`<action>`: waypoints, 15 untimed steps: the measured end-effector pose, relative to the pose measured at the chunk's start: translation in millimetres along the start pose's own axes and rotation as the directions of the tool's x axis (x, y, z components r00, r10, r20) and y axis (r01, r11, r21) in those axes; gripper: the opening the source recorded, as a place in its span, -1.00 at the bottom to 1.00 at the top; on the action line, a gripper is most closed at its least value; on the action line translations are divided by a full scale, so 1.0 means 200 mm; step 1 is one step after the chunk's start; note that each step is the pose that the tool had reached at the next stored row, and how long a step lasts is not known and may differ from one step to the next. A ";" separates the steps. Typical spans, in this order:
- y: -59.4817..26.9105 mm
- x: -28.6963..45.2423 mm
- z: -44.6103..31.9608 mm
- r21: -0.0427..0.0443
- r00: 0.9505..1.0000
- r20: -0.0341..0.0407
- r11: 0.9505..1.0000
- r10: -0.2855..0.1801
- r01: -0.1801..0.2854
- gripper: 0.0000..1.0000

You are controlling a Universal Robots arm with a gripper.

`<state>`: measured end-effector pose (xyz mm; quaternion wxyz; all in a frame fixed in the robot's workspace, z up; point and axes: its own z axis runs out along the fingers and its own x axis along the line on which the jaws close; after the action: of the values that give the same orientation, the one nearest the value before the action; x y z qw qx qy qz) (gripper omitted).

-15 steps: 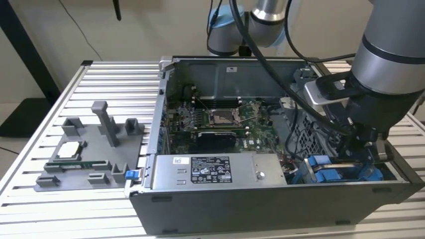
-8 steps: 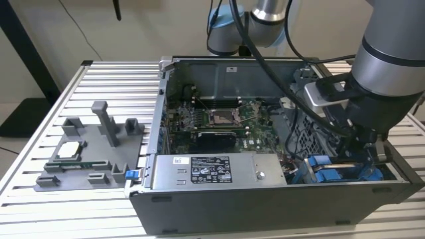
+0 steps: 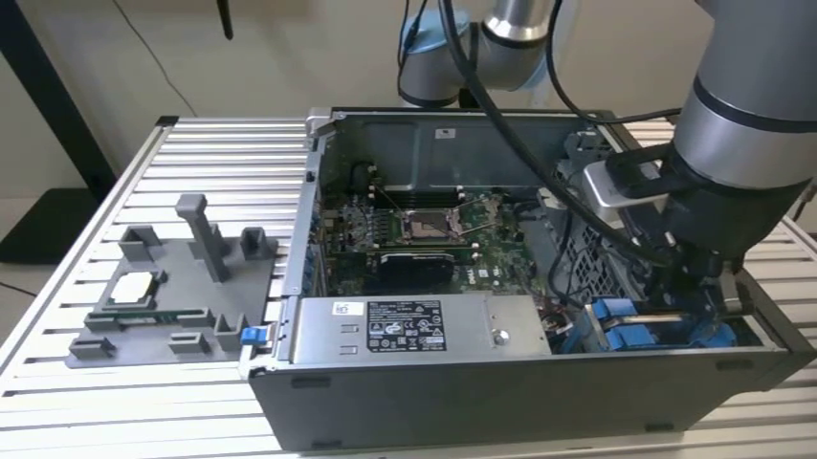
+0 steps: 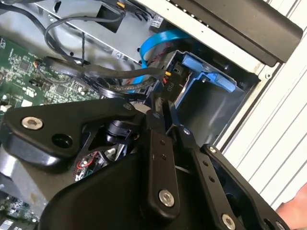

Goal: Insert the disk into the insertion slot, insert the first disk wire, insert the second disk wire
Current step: 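Insert the second disk wire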

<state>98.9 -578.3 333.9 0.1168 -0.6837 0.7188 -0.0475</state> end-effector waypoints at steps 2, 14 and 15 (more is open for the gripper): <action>-0.012 -0.005 -0.049 0.000 1.000 -0.002 1.000 0.000 0.000 1.00; -0.045 -0.020 -0.185 -0.032 1.000 -0.005 0.999 0.002 -0.002 1.00; -0.045 -0.020 -0.185 -0.032 1.000 -0.005 0.999 0.002 -0.002 1.00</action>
<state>99.1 -578.3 372.2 0.1043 -0.6845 0.7205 -0.0375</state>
